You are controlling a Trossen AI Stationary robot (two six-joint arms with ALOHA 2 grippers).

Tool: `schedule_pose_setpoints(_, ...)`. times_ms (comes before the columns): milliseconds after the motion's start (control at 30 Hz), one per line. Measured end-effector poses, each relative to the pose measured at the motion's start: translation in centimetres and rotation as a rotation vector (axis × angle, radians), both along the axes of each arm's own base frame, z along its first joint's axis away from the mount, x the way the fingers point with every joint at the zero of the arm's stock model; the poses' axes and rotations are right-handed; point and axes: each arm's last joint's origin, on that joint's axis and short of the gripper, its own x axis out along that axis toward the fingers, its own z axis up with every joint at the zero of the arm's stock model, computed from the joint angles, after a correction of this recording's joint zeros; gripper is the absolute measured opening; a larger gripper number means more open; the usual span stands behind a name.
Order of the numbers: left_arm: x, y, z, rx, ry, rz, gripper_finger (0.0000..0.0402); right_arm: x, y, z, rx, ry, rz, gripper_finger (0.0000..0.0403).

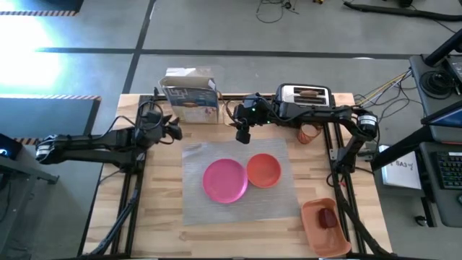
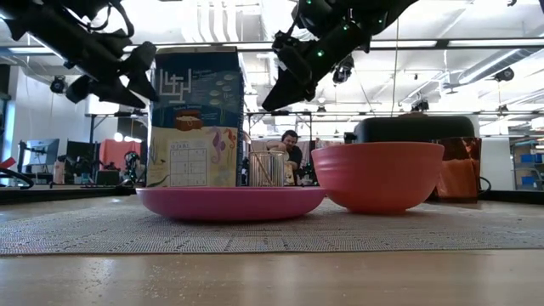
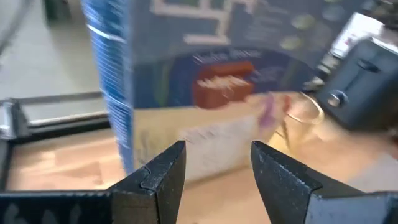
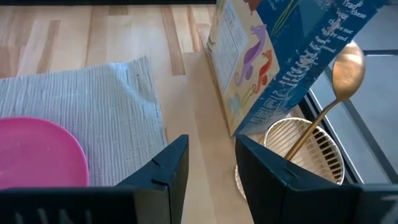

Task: Arrange a breakfast setting
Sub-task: Pour the cereal from the blue cereal box into the orange bowl on the gray table mat

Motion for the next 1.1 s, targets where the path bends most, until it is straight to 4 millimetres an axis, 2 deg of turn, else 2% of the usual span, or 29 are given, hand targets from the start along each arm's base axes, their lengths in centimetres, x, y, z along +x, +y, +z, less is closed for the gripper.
schedule_pose_setpoints(133, 0.1, 0.0, -0.2, 0.005, 0.03, -0.009, 0.0166, 0.0, 0.0, 0.0, 0.001, 0.0, 0.001, 0.0123)
schedule_pose_setpoints(300, 0.2, 0.2, -0.2, 0.092, 0.127, 0.04, 0.0166, 0.0, 0.0, 0.0, 0.021, -0.006, -0.013, 0.0123)
schedule_pose_setpoints(500, 0.4, 0.1, -0.1, 0.123, 0.22, -0.09, 0.0166, 0.0, 0.0, 0.0, 0.052, -0.01, -0.036, 0.0123)
schedule_pose_setpoints(600, 0.2, 0.1, -0.3, 0.144, 0.276, -0.087, 0.0166, 0.0, 0.0, 0.0, 0.052, -0.01, -0.035, 0.0123)
schedule_pose_setpoints(700, -0.4, 0.2, -0.6, 0.161, 0.353, -0.03, 0.0166, 0.0, 0.0, 0.0, 0.051, -0.01, -0.037, 0.0123)
schedule_pose_setpoints(833, -1.7, 0.2, -0.9, 0.164, 0.384, 0.149, 0.0166, 0.0, -0.3, 0.1, 0.047, -0.017, -0.048, 0.0123)
schedule_pose_setpoints(1100, -2.8, 0.4, -1.2, 0.238, 0.328, 0.368, 0.0161, -0.6, -3.3, 1.2, -0.006, -0.092, -0.218, 0.0123)
